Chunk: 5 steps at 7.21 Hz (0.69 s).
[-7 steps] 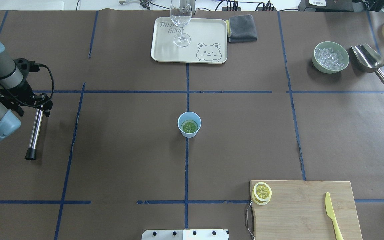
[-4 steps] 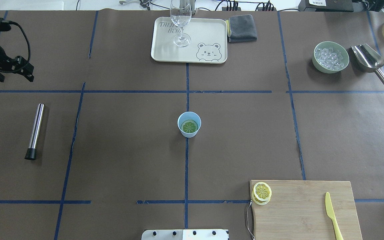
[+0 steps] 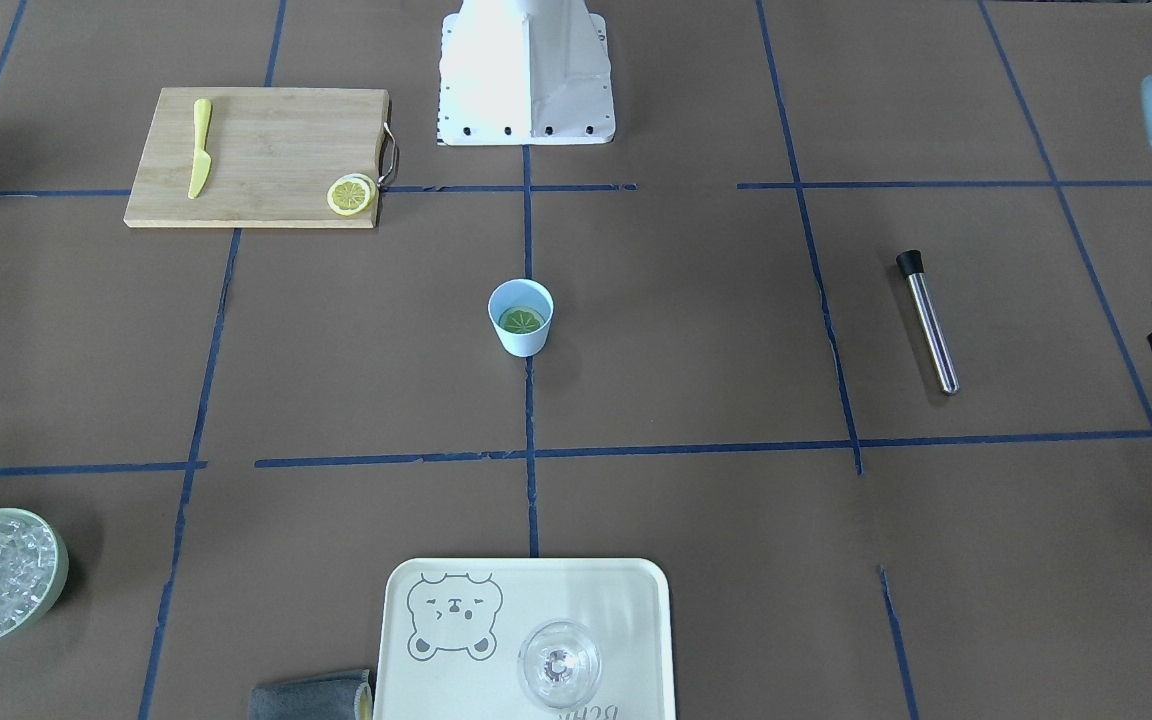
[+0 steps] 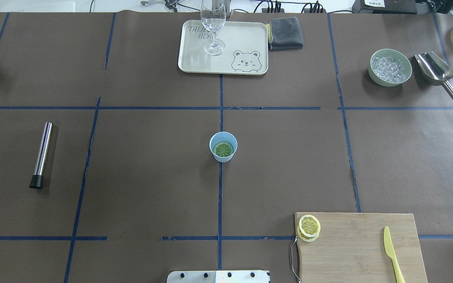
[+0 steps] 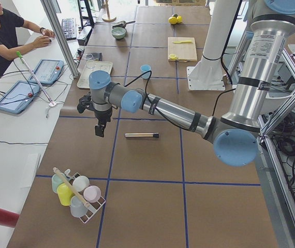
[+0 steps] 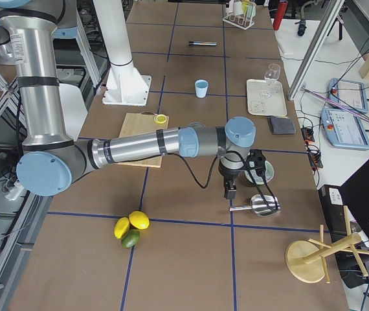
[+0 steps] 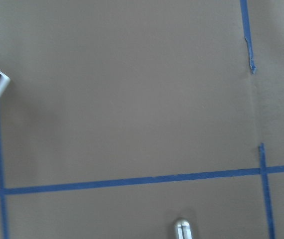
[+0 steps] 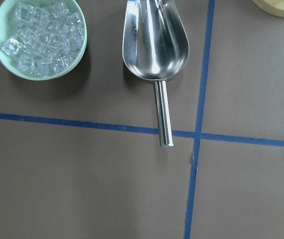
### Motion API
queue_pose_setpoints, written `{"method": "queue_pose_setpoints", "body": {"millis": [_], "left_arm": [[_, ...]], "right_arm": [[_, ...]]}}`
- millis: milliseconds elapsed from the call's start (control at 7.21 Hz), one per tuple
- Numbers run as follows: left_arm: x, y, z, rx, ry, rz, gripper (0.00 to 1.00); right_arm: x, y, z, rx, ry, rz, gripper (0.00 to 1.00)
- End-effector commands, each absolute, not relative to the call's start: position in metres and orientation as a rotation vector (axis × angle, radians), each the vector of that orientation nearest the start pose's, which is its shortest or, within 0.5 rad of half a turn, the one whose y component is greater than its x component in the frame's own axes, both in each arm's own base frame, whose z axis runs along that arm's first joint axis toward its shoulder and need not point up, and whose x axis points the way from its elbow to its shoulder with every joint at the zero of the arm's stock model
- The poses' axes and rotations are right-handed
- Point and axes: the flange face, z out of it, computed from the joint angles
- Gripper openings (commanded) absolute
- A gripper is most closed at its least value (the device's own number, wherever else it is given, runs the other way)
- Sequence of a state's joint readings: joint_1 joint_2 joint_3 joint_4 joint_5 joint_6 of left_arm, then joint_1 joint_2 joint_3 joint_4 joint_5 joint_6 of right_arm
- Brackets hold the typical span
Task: Squeeze lemon into cup
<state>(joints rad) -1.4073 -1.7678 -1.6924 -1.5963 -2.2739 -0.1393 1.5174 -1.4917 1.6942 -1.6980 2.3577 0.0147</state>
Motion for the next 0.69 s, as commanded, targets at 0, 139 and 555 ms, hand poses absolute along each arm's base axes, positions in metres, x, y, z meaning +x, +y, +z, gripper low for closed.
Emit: {"method": "queue_pose_setpoints", "body": {"millis": [0, 139, 555], "left_arm": [[-0.045, -0.544, 0.557, 0.235, 0.699, 0.199, 1.00], [-0.064, -0.538, 0.572, 0.235, 0.699, 0.202, 1.00], [-0.066, -0.514, 0.626, 0.171, 0.724, 0.174, 1.00]], "right_arm": [[0.048, -0.493, 0.604, 0.041, -0.788, -0.032, 1.00], [0.056, -0.484, 0.613, 0.039, -0.789, -0.010, 1.00], [0.059, -0.480, 0.615, 0.036, -0.795, 0.002, 1.00]]}}
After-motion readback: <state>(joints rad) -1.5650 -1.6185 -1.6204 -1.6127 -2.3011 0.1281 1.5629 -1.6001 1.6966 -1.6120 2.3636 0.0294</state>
